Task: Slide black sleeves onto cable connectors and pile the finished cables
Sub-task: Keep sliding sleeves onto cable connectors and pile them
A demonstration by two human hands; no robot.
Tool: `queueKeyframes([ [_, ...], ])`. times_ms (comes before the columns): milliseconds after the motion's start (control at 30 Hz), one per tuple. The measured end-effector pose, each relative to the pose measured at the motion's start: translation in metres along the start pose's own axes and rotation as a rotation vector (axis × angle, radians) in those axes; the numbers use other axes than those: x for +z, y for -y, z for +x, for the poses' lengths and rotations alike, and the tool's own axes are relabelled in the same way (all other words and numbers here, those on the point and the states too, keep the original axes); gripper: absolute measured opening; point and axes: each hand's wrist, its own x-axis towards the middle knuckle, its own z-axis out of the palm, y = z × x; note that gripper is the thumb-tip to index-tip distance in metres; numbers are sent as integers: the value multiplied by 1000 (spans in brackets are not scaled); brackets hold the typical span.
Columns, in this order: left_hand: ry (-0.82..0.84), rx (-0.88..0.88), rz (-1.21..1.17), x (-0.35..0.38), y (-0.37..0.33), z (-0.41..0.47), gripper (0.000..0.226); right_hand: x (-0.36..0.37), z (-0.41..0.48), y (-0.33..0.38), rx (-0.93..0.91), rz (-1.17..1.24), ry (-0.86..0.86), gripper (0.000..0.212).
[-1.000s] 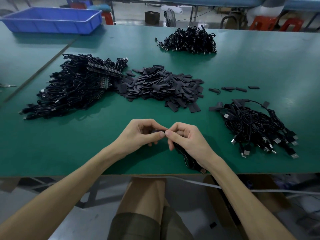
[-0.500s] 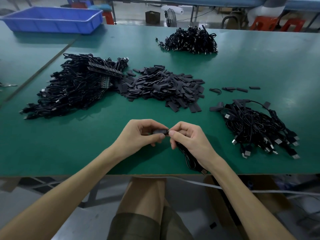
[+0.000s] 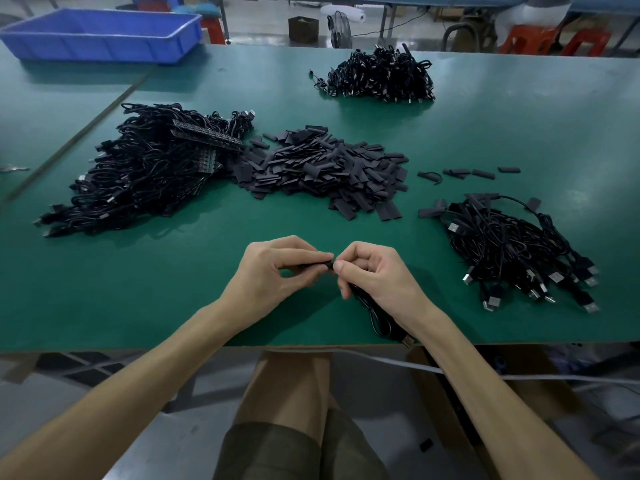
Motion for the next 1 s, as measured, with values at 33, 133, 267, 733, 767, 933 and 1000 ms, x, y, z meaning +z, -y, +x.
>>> queueKeyframes([
  [33, -5, 17, 21, 0, 0, 0, 20, 0, 0, 0, 1, -3, 0, 12],
  [133, -9, 18, 43, -1, 0, 0, 21, 0, 0, 1, 8, -7, 3, 12],
  [267, -9, 62, 106, 0, -1, 0, 19, 1, 0, 1, 18, -6, 6, 12],
  [733, -11, 51, 145, 1, -4, -3, 15, 1, -1, 3, 7, -27, 15, 15],
  [767, -7, 33, 125, 0, -3, -2, 15, 1, -1, 3, 5, -29, 11, 15],
  [933, 2, -33, 41, -1, -1, 0, 14, 2, -2, 4, 4, -10, -11, 14],
  [1000, 1, -59, 2, 0, 1, 1, 14, 3, -2, 4, 5, 3, -18, 13],
])
